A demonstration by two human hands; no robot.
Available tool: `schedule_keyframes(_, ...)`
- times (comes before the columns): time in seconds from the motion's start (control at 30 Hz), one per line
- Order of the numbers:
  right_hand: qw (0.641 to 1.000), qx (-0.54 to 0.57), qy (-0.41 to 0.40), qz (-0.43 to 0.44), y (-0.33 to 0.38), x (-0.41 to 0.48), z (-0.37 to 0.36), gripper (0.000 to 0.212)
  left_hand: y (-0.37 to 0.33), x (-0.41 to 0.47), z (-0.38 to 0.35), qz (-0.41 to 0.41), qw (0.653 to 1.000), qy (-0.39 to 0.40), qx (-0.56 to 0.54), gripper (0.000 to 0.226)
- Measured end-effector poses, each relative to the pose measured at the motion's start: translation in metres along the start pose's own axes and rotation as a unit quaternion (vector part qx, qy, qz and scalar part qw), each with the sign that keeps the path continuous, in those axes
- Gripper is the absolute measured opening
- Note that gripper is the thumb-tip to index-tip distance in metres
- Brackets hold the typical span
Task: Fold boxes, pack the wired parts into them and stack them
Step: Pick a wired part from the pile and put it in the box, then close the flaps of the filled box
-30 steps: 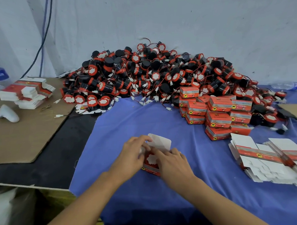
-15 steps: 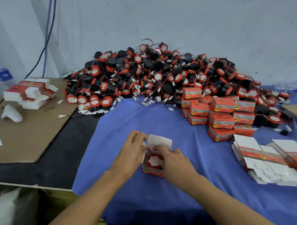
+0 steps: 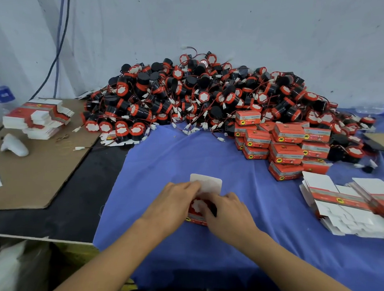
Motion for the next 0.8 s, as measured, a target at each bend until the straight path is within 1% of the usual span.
schedule_keyframes(0.1,0.994,0.086,-0.046,-0.041,0.001,-0.007,-0.008,0.02,0.0,-0.001,0.001,0.053,0.998,0.024,-0.001,0.009)
schedule_keyframes(0.17,0.987,0.126,-0.089,-0.051,0.002,-0.012,-0.013,0.013,-0.004,-0.002,0.003,0.067,0.997,0.035,0.004,0.006)
schedule_keyframes(0.23,0.974,0.165,-0.147,-0.056,0.005,-0.018,-0.015,0.003,-0.007,-0.003,0.003,0.068,0.997,0.045,0.017,0.013)
schedule_keyframes(0.27,0.962,0.197,-0.176,-0.067,0.006,-0.02,-0.014,0.011,-0.007,-0.004,0.002,0.069,0.996,0.052,0.019,0.019)
schedule_keyframes(0.33,0.935,0.261,-0.214,-0.112,0.002,-0.021,-0.011,0.038,-0.007,-0.004,-0.002,0.087,0.995,0.053,0.008,0.022)
schedule_keyframes(0.4,0.907,0.325,-0.189,-0.188,-0.004,-0.019,-0.008,0.06,-0.003,-0.003,-0.005,0.154,0.986,0.018,-0.062,0.019)
schedule_keyframes(0.43,0.893,0.355,-0.165,-0.22,-0.006,-0.019,-0.009,0.064,-0.001,-0.002,-0.007,0.197,0.973,-0.011,-0.116,0.022)
schedule_keyframes(0.5,0.87,0.403,-0.14,-0.248,-0.008,-0.019,-0.013,0.058,0.002,-0.002,-0.012,0.273,0.934,-0.078,-0.215,0.032)
schedule_keyframes(0.53,0.864,0.415,-0.137,-0.25,-0.01,-0.019,-0.016,0.051,0.003,-0.001,-0.015,0.31,0.91,-0.107,-0.254,0.038)
schedule_keyframes(0.57,0.862,0.42,-0.137,-0.25,-0.011,-0.018,-0.018,0.043,0.003,-0.001,-0.019,0.355,0.877,-0.131,-0.296,0.043)
schedule_keyframes(0.6,0.862,0.421,-0.137,-0.249,-0.011,-0.018,-0.02,0.037,0.004,0.0,-0.022,0.408,0.83,-0.147,-0.35,0.047)
schedule_keyframes(0.63,0.861,0.422,-0.137,-0.249,-0.012,-0.017,-0.022,0.033,0.005,0.001,-0.025,0.46,0.772,-0.15,-0.412,0.049)
schedule_keyframes(0.67,0.858,0.427,-0.137,-0.251,-0.012,-0.017,-0.023,0.032,0.005,0.001,-0.03,0.503,0.716,-0.137,-0.463,0.051)
schedule_keyframes(0.7,0.856,0.431,-0.136,-0.252,-0.013,-0.017,-0.024,0.031,0.005,0.002,-0.034,0.531,0.68,-0.119,-0.491,0.051)
schedule_keyframes(0.73,0.854,0.434,-0.136,-0.251,-0.014,-0.017,-0.024,0.032,0.005,0.002,-0.037,0.542,0.668,-0.104,-0.499,0.049)
schedule_keyframes(0.77,0.853,0.437,-0.137,-0.25,-0.014,-0.018,-0.024,0.034,0.005,0.003,-0.04,0.539,0.674,-0.097,-0.496,0.045)
schedule_keyframes(0.8,0.853,0.438,-0.14,-0.246,-0.013,-0.019,-0.022,0.037,0.005,0.004,-0.044,0.53,0.688,-0.098,-0.485,0.04)
Point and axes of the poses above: each hand's wrist, its own x-axis towards the middle knuckle, its own z-axis out of the back of the hand, y = z × x, the point moved 3 cm from there along x, towards the middle knuckle, and after that the axes turned 3 degrees about -y, right-handed, at the moved point
